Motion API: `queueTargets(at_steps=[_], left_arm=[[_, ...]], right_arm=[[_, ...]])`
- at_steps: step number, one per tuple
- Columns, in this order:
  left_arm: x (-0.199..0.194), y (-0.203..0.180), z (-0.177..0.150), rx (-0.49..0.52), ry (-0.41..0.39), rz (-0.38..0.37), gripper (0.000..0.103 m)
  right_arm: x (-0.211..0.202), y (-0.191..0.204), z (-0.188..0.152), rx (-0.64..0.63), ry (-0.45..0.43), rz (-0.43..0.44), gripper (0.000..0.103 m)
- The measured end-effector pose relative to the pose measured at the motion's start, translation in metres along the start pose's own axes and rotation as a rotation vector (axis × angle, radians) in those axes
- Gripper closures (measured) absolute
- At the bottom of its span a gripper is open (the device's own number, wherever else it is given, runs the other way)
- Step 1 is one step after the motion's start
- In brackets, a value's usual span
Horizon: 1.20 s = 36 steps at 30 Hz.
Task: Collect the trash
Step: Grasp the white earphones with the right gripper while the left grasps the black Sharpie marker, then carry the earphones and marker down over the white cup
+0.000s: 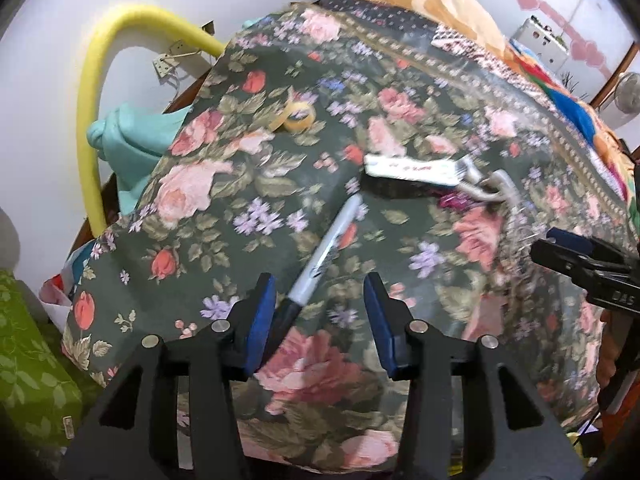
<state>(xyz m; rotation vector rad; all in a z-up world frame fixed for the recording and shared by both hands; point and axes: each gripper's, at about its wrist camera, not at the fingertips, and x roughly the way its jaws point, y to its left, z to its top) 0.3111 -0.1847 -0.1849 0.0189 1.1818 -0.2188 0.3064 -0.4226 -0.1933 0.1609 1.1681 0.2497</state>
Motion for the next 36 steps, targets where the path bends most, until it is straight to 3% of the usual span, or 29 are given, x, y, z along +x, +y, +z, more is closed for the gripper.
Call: queueTargets(at_steps=[3,6,8,10,12,13,14,16,19,28,36], left_arm=[[0.01,0.007,-0.005,-0.01,0.028,-0.002,0.058],[0.014,0.01,-0.009,-0.008,0.009,-0.01,0.058],[0.016,0.009,-0.008,-0.002,-0.007,-0.006,0.058],[0.019,0.009,-0.003,-0.005,-0.012,-0.008,0.058],[0.021,0.007,0.003,-0.005,-0.021,-0.015,0.059],[0.021,0.004,0.005,0.004,-0.024,-0.025,0.064],[0.022,0.002,0.007,0.016,-0.021,-0.035,0.069],[0.024,-0.004,0.01,0.037,0.005,-0.049,0.088],[0.02,-0.012,0.01,0.041,0.023,-0.055,0.093],[-0.019,-0.009,-0.006,-0.024,-0.033,-0.066,0.093],[-0.076,0.017,-0.028,-0.08,-0.126,-0.038,0.093]], right_arm=[[0.02,0.012,-0.004,-0.051,0.018,-0.07,0.03],[0.027,0.024,-0.01,-0.109,-0.021,-0.146,0.035],[0.028,0.027,-0.013,-0.128,-0.048,-0.192,0.048],[0.026,0.026,-0.013,-0.127,-0.063,-0.209,0.07],[0.024,0.019,-0.01,-0.101,-0.059,-0.184,0.085],[0.023,0.016,-0.009,-0.083,-0.052,-0.162,0.089],[0.022,0.011,-0.008,-0.058,-0.043,-0.133,0.09],[0.016,0.004,-0.007,-0.023,-0.043,-0.106,0.091],[0.005,0.007,-0.009,-0.003,-0.057,-0.087,0.092],[-0.05,0.022,-0.001,-0.017,-0.169,-0.063,0.092],[-0.091,0.067,0.004,-0.092,-0.258,-0.029,0.092]])
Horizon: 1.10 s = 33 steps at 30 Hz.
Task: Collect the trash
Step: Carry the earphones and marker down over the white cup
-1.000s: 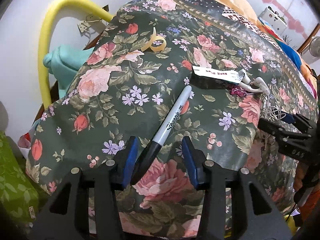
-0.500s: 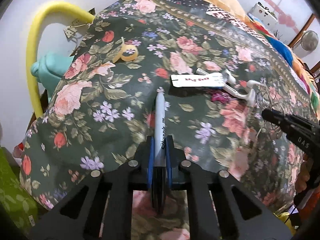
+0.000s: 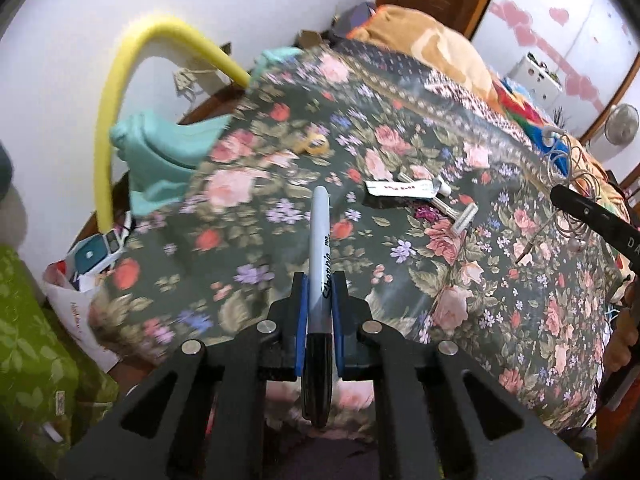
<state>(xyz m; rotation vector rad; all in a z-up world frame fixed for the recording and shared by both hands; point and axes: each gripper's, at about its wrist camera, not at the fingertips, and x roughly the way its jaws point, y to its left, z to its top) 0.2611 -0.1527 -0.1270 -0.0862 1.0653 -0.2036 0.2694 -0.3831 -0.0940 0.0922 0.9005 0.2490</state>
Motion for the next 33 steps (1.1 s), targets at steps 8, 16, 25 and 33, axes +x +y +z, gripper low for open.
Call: queueTargets(at_steps=[8,16,25,33], left_arm=[[-0.057,0.042,-0.033,-0.074,-0.074,0.055,0.093],[-0.091,0.102,-0.081,-0.186,-0.093,0.114,0.093],[-0.113,0.164,-0.143,-0.293,-0.07,0.211,0.093],[-0.117,0.214,-0.197,-0.411,-0.027,0.238,0.093]], right_arm=[[-0.014,0.076,-0.007,-0.1,-0.017,0.09,0.092],[-0.012,0.159,-0.028,-0.196,0.012,0.193,0.092],[0.008,0.248,-0.063,-0.32,0.094,0.288,0.092],[0.035,0.318,-0.106,-0.44,0.198,0.348,0.092]])
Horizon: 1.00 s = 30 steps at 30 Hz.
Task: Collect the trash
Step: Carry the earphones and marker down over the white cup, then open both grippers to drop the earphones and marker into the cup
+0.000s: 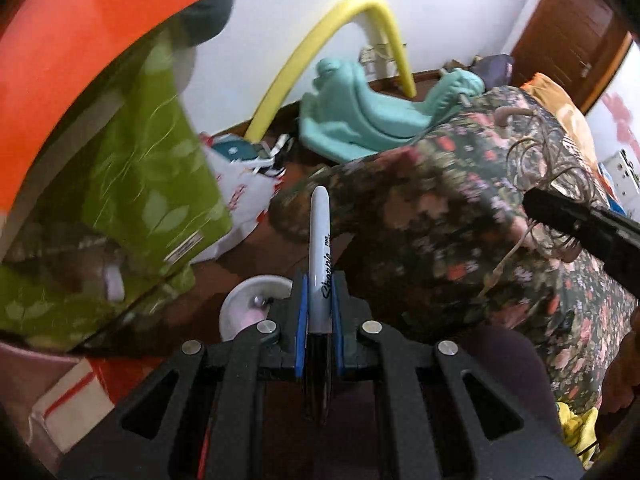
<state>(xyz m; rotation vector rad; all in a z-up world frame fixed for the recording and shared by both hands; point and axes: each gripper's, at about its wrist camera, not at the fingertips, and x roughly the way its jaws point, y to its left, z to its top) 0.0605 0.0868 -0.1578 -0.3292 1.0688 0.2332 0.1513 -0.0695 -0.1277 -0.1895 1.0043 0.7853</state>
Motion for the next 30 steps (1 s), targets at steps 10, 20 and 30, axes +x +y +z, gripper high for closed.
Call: queueTargets(at_steps=[10,20,30], left_arm=[[0.044,0.052,-0.028,-0.106,0.112,0.025,0.093],[0.089,0.092,-0.047,-0.225,0.217,0.034,0.093],[0.118,0.106,-0.046,-0.292,0.269,0.007,0.093]], right_arm=[[0.084,0.059,-0.013,-0.104,0.204,0.083,0.092],[0.16,0.082,-0.02,-0.125,0.392,0.1,0.087],[0.192,0.072,-0.02,-0.023,0.494,0.124,0.062]])
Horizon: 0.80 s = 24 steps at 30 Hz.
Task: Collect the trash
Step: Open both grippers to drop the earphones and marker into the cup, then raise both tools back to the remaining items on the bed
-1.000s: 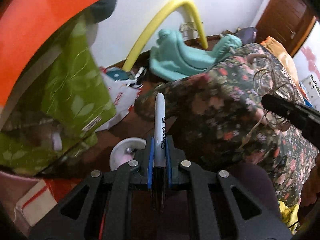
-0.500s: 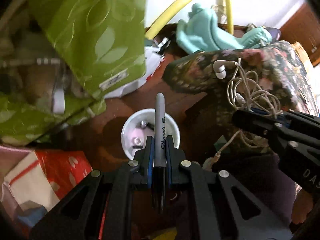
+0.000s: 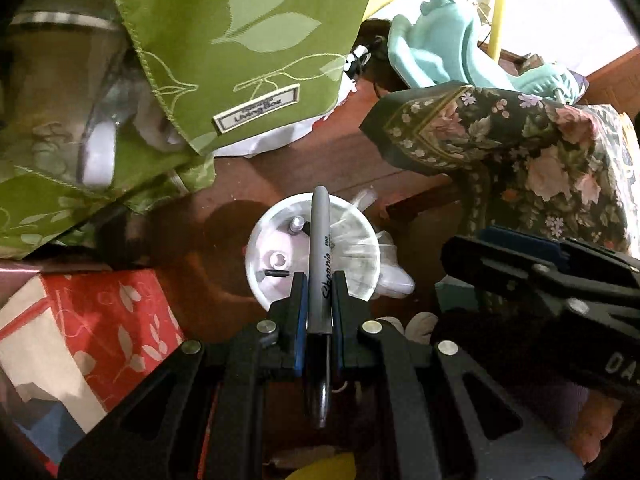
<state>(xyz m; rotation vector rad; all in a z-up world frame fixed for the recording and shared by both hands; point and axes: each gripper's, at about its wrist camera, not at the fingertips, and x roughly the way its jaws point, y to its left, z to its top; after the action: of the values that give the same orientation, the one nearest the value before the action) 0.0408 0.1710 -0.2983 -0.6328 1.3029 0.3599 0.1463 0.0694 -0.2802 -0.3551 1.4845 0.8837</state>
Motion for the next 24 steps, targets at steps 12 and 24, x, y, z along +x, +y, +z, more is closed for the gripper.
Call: queueTargets(at_steps=[12,24], left_arm=[[-0.009,-0.01,0.006,0.039,-0.019,0.048,0.091],[-0.069,-0.053,-0.006,0.152,-0.133,0.063,0.089]], right_arm=[[-0.027,0.002,-0.01,-0.077,-0.053,-0.069,0.062],[-0.094,0.0,-0.038,-0.108,-0.202,-0.093,0.062]])
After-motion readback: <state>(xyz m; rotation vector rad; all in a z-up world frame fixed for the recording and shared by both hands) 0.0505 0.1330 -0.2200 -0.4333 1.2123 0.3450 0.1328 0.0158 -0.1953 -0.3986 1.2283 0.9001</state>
